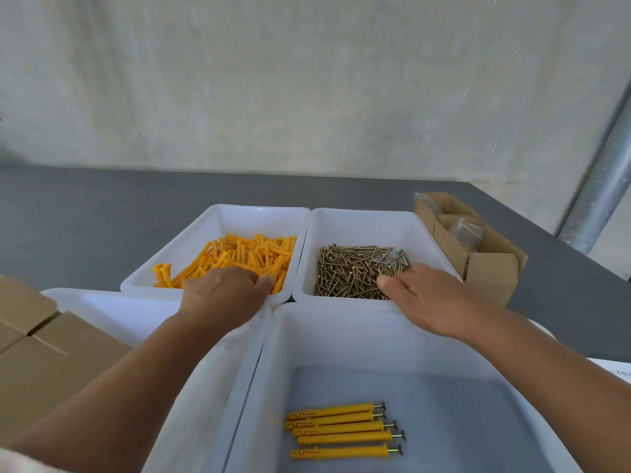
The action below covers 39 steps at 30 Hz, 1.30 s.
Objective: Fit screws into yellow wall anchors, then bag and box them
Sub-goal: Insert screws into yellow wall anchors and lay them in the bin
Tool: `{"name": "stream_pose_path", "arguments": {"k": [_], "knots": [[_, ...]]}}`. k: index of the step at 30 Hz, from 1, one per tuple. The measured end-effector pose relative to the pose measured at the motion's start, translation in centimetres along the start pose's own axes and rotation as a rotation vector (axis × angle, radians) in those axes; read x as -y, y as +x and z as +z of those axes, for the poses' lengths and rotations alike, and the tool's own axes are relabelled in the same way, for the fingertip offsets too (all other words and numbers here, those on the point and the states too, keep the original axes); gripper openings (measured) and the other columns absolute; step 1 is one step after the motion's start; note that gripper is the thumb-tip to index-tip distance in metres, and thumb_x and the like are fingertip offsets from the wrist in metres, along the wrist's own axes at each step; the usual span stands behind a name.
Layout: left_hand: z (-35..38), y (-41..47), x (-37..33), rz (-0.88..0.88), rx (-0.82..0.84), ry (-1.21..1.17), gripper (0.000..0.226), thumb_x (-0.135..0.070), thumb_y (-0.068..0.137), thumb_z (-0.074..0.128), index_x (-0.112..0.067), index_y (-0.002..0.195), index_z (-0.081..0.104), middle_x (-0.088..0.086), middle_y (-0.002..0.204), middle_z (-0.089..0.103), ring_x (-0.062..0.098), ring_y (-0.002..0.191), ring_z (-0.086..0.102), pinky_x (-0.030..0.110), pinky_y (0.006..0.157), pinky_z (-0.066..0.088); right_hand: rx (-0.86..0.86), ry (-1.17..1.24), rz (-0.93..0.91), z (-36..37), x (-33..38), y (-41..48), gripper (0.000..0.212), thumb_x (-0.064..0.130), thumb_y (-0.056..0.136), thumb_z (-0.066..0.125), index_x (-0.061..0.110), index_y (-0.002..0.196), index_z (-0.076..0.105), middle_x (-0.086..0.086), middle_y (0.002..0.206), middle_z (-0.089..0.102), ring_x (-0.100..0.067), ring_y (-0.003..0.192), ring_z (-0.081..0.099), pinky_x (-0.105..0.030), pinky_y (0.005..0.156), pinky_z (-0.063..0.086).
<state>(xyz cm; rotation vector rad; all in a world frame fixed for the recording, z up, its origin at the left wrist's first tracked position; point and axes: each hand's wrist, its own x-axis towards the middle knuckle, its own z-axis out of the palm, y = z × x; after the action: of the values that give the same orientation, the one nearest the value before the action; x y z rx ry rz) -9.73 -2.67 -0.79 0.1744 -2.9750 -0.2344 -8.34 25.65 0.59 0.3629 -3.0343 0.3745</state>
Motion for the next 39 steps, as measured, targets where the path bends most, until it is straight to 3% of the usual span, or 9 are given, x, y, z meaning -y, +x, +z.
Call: {"name": "stream_pose_path", "arguments": {"k": [10,15,17,23,28,32,35,37,39], "knots": [[0.0,0.0,-0.2,-0.007,-0.099,-0.075,0.041,-0.045,0.094,0.047,-0.017,0.071,0.066,-0.001,0.064,0.058,0.014,0.064,0.053,0.025,0.051,0.031,0.281,-0.077,0.14,0.8,-0.4,1.4,0.077,0.071,0.092,0.001,0.022,0.097,0.06,0.003,0.096,0.055,-0.017,0.094,0.051,-0.035,0.082,0.04],[-0.2,0.1,-0.3,0.003,0.026,-0.074,0.043,-0.055,0.097,0.039,-0.026,0.084,0.068,-0.008,0.076,0.06,0.011,0.073,0.052,0.028,0.062,0.034,0.332,-0.057,0.198,0.6,-0.4,1.8,0.083,0.074,0.091,0.006,0.024,0.142,0.048,-0.003,0.151,0.042,-0.025,0.134,0.041,-0.038,0.101,0.033],[-0.3,0.1,-0.4,0.001,0.064,-0.058,0.042,-0.06,0.096,0.036,-0.032,0.09,0.067,-0.013,0.077,0.057,0.01,0.075,0.049,0.03,0.068,0.035,0.33,-0.043,0.2,0.5,-0.4,1.9,0.083,0.074,0.091,0.008,0.023,0.147,0.042,-0.002,0.156,0.036,-0.024,0.141,0.034,-0.038,0.106,0.03],[-0.5,-0.2,-0.6,0.004,0.081,-0.085,0.038,-0.064,0.093,0.037,-0.035,0.084,0.06,-0.016,0.077,0.056,0.012,0.08,0.051,0.033,0.076,0.037,0.295,-0.052,0.187,0.5,-0.3,1.7,0.083,0.074,0.091,0.009,0.019,0.131,0.057,-0.004,0.139,0.052,-0.023,0.122,0.048,-0.034,0.086,0.034],[-1.0,-0.5,-0.8,0.029,0.118,-0.184,0.029,-0.057,0.092,0.043,-0.035,0.087,0.061,-0.016,0.082,0.057,0.013,0.083,0.051,0.034,0.079,0.04,0.249,-0.052,0.172,0.7,-0.4,1.6,0.082,0.076,0.09,0.011,0.014,0.09,0.064,0.004,0.088,0.057,-0.01,0.08,0.052,-0.029,0.065,0.035],[-1.4,-0.9,-1.1,0.056,0.131,-0.266,0.022,-0.055,0.089,0.05,-0.036,0.085,0.061,-0.012,0.089,0.059,0.015,0.089,0.054,0.033,0.079,0.045,0.167,-0.022,0.178,1.0,-0.5,1.5,0.069,0.076,0.09,0.019,0.017,0.057,0.038,0.003,0.061,0.045,-0.014,0.058,0.046,-0.03,0.055,0.03],[-1.7,-1.1,-1.2,0.08,0.122,-0.242,0.018,-0.055,0.087,0.055,-0.038,0.079,0.058,-0.005,0.095,0.057,0.018,0.092,0.054,0.032,0.073,0.043,0.161,0.059,0.187,0.8,-0.7,1.6,0.073,0.077,0.087,0.027,0.013,0.063,0.054,-0.001,0.069,0.055,-0.017,0.064,0.052,-0.034,0.06,0.04],[-1.8,-1.2,-1.3,0.104,0.107,-0.25,0.017,-0.052,0.086,0.058,-0.039,0.075,0.056,-0.002,0.095,0.053,0.018,0.088,0.052,0.03,0.066,0.037,0.165,0.085,0.178,0.7,-0.9,1.7,0.079,0.077,0.087,0.031,0.01,0.099,0.071,-0.006,0.097,0.068,-0.019,0.088,0.062,-0.034,0.079,0.049],[-1.9,-1.4,-1.4,0.129,0.075,-0.252,0.014,-0.049,0.087,0.059,-0.039,0.077,0.057,-0.003,0.096,0.047,0.015,0.086,0.048,0.028,0.064,0.033,0.159,0.086,0.153,0.5,-1.0,1.6,0.077,0.076,0.087,0.034,0.011,0.107,0.07,-0.007,0.103,0.068,-0.017,0.094,0.062,-0.031,0.08,0.048]]}}
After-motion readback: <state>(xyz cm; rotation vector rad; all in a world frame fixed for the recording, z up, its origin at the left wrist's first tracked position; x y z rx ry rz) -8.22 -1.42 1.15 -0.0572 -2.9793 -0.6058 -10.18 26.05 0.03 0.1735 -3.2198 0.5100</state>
